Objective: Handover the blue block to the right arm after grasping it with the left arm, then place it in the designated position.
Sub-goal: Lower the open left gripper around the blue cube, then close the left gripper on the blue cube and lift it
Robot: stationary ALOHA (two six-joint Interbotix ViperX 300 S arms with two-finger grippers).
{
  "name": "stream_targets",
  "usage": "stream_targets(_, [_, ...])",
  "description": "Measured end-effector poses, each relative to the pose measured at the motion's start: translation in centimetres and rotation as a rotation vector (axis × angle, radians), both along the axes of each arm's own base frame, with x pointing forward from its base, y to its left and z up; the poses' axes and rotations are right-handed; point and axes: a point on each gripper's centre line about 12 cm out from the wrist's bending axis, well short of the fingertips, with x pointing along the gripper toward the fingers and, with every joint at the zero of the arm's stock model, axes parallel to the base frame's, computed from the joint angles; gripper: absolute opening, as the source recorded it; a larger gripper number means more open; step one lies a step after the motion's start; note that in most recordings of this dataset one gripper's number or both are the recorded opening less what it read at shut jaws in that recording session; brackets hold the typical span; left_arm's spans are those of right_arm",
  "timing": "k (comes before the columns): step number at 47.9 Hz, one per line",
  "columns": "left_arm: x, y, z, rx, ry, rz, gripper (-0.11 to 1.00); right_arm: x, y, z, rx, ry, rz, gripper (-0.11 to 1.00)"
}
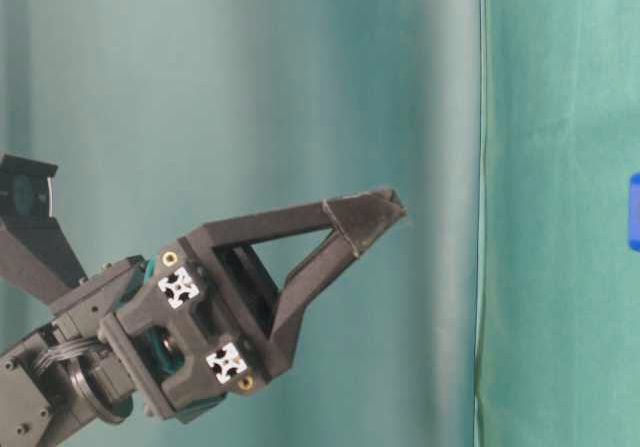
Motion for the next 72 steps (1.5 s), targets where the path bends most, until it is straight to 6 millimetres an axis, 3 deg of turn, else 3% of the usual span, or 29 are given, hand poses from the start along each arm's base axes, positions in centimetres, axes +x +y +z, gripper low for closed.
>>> stream_targets(39, [0.2, 0.0, -0.2, 0.000, -0.008, 0.000, 1.00, 0.0, 0.0, 0.0, 0.000, 0.002, 0.002, 0.93])
stream_targets(72, [-0.6, 0.0, -8.1, -0.017, 0.007, 0.020, 1.00, 0.0, 0.0, -0.1, 0.001, 0.011, 0.000, 0.93])
